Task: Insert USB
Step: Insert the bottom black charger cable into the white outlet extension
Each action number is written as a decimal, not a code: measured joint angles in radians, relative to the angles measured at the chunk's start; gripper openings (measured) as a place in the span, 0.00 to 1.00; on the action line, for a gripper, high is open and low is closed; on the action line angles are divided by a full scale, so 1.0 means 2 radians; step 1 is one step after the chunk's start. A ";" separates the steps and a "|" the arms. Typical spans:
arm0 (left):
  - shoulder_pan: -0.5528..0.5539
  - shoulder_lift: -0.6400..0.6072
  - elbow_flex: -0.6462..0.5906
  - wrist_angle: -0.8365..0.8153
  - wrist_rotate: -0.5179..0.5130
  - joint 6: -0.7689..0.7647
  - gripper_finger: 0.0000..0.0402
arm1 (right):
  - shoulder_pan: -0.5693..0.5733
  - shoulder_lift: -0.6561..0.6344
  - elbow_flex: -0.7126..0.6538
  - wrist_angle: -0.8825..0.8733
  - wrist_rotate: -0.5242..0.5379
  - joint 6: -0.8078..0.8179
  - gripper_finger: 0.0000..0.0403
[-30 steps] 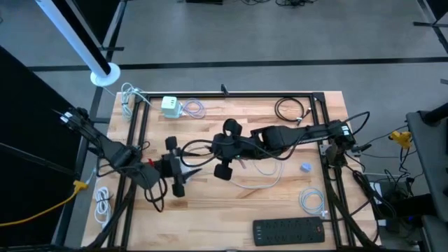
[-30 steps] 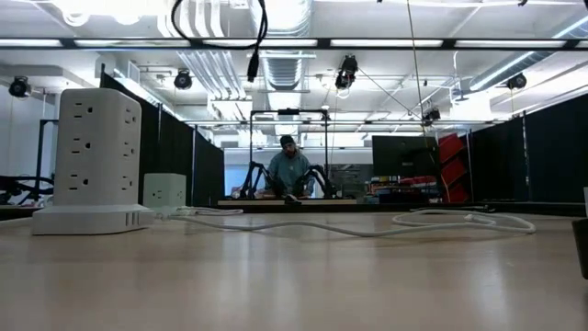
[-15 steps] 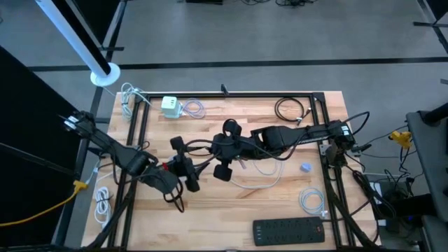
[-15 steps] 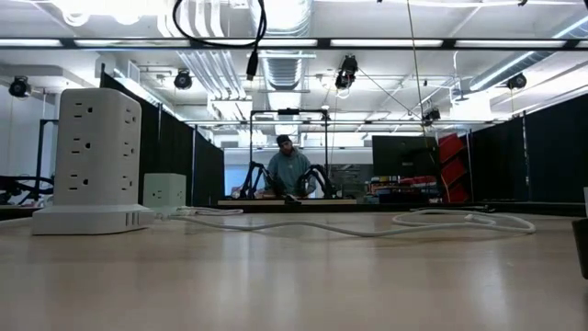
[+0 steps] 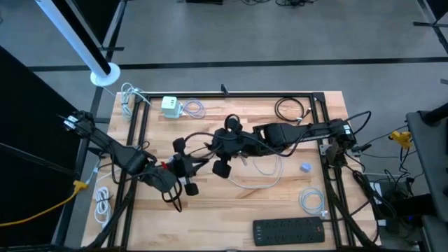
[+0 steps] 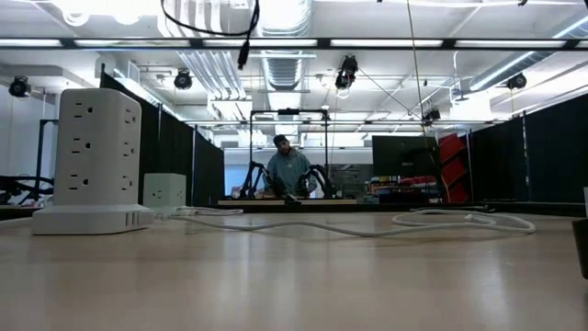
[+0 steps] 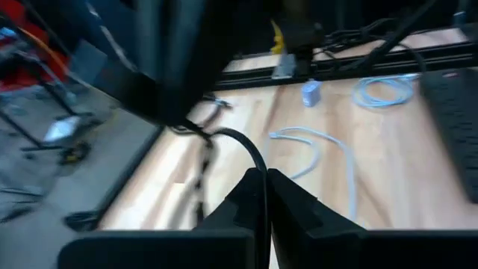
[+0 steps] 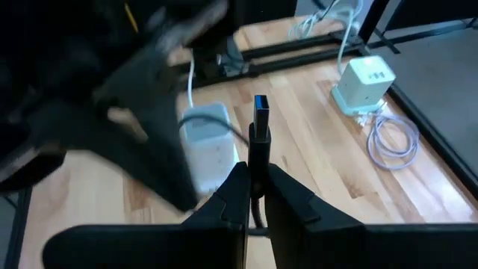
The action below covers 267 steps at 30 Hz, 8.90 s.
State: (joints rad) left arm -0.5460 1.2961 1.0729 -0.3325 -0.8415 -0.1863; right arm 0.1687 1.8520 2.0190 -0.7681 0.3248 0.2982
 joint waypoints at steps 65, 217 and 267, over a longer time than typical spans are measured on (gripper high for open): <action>-0.024 -0.166 0.030 -0.466 0.140 -0.339 0.26 | -0.011 0.199 -0.025 -0.003 -0.227 0.077 0.04; -0.094 -0.112 0.009 -0.502 0.143 -0.375 0.16 | 0.070 0.156 -0.197 0.157 -0.130 -0.008 0.03; -0.131 -0.100 -0.364 -0.126 0.197 -0.679 0.16 | -0.058 0.311 0.035 0.090 -0.267 -0.062 0.03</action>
State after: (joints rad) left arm -0.8089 1.0964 0.3454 -0.5849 -0.4478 -1.5452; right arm 0.0517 2.4748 2.0880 -0.5888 -0.2092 0.1734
